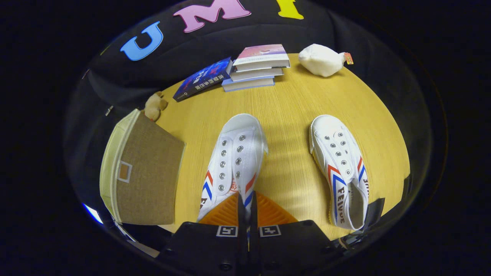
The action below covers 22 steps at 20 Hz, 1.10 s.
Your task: Open the storage box then place both shoes into the box .Put the left shoe in first, then the right shoe, with the right side of both shoes facing outward in a uniform manner.
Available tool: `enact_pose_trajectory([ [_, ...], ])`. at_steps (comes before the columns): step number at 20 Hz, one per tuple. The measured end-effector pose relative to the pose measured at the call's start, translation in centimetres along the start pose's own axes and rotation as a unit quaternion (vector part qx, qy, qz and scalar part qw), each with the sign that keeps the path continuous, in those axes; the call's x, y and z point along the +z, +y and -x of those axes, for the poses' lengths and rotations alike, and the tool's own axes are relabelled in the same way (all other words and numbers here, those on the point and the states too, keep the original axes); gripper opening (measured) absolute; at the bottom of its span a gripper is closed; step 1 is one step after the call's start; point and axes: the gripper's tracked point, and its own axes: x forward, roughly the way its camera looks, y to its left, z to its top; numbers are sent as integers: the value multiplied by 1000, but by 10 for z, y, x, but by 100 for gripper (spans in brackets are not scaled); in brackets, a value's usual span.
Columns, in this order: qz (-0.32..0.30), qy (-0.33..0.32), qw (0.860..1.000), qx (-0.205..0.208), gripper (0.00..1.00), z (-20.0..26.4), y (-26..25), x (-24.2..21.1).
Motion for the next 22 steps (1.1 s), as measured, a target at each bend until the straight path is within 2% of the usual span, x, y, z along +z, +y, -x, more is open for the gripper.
enact_pose_trajectory([
  [5, -16, -50, 998, 33, 6, 65, 49, 48],
  [9, -17, -53, 995, 83, 6, 93, 117, 67],
  [14, -17, -38, 983, 178, 6, 100, 213, 69],
  [19, 1, 9, 977, 212, 6, 79, 281, 40],
  [22, 14, 29, 977, 209, 6, 60, 298, 23],
])
